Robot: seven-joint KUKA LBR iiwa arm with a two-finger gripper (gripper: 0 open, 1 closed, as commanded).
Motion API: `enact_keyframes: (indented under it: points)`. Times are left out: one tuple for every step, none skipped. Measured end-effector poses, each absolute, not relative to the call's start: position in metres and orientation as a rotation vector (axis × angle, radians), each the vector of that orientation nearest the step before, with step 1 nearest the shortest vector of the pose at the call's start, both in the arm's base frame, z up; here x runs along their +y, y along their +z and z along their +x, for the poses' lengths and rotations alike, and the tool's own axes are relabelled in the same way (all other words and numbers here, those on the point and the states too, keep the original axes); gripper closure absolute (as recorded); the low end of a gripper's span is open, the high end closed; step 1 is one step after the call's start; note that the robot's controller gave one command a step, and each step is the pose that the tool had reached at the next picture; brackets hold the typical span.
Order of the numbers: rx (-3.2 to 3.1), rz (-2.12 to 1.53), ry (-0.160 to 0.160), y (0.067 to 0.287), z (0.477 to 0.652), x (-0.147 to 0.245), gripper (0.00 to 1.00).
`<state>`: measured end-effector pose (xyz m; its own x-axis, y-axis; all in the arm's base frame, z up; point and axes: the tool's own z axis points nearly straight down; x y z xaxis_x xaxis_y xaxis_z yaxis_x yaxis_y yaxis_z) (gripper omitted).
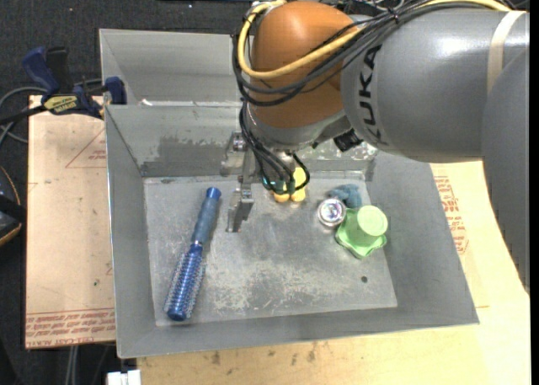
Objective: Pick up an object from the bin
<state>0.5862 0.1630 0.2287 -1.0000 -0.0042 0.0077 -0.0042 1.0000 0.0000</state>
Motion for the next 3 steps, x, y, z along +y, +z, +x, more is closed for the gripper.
enact_keyframes:
  points:
    - [-3.131,0.396,-0.009,0.075,0.584,0.176,0.0]
    - [-3.134,0.398,-0.005,0.078,0.586,0.175,1.0]
    - [-3.126,0.41,-0.005,0.218,0.601,0.209,1.0]
